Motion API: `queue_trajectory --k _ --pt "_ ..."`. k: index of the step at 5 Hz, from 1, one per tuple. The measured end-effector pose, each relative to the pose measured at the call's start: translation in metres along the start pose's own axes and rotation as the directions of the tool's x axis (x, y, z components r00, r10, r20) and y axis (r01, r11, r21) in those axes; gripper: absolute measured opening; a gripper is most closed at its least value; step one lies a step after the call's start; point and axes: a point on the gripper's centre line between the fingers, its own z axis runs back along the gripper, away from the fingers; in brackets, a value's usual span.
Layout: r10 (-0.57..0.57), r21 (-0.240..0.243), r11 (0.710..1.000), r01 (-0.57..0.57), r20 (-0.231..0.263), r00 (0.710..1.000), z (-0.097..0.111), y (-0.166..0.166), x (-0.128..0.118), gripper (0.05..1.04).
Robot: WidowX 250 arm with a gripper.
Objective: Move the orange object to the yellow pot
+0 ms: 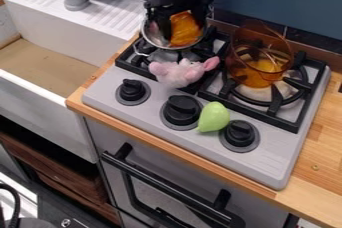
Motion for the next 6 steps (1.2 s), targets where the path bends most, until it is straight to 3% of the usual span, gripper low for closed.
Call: queue_trajectory --k 2,4,6 --pt "0.015 -0.042 0.999 -0.019 -0.078 0.997 0.055 -0.014 0.007 0.846" --pt "-0.044 -0.098 0.995 0.033 -0.113 0.993 0.104 -0.037 -0.022 0.846" --pt "-0.167 -0.111 0.982 0.151 -0.153 0.974 0.095 -0.068 -0.087 0.846"
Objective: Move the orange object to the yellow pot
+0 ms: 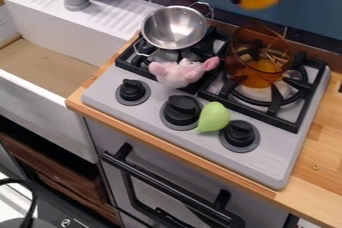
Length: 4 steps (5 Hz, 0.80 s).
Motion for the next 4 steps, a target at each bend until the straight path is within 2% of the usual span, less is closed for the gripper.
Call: queue_trajectory --k 1,2,3,4 --pt "-0.027 0.004 1.0 0.027 0.021 0.999 -0.011 -0.018 -0.025 0.846" --pt "-0.04 0.017 0.999 0.04 0.053 0.998 -0.026 -0.029 -0.038 0.846" --pt "-0.034 0.069 0.997 0.03 0.056 0.998 -0.048 -0.029 -0.041 0.846" --pt "-0.008 0.055 0.999 0.002 0.112 0.994 -0.055 -0.031 -0.029 0.846"
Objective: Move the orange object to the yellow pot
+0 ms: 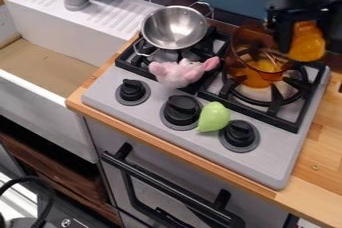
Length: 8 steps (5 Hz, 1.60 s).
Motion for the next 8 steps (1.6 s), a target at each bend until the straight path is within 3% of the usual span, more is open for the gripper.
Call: queue_trajectory --k 2,3,5,7,8 --pt "0.053 0.022 0.998 -0.052 -0.008 0.999 -0.017 0.012 0.018 0.846" --pt "0.056 0.019 0.998 -0.057 0.015 0.998 -0.023 0.016 0.019 0.846" --pt "0.037 0.054 0.998 -0.037 0.006 0.999 -0.036 0.031 0.017 0.846" --pt "0.059 0.094 0.994 -0.058 -0.012 0.998 -0.028 0.037 0.021 0.994" --pt "0.076 0.079 0.994 -0.074 -0.026 0.997 -0.019 0.033 0.029 0.993"
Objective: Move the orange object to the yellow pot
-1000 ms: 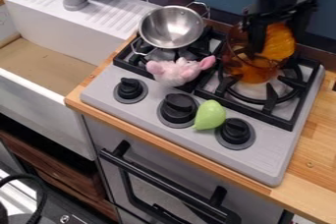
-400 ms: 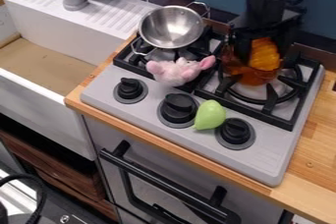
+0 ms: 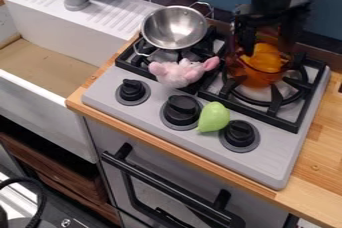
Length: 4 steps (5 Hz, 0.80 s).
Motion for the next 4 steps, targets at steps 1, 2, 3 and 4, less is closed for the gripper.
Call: queue_trajectory --k 1,2,3,4 --pt "0.007 -0.007 1.0 -0.007 -0.022 1.0 0.004 0.001 0.003 0.993" --pt "0.007 -0.034 0.999 -0.008 -0.037 0.999 0.023 0.001 0.009 0.993" --pt "-0.001 -0.059 0.998 -0.002 -0.039 0.999 0.046 0.004 0.016 0.993" --pt "-0.025 -0.046 0.999 0.023 -0.055 0.998 0.05 0.012 0.023 0.993"
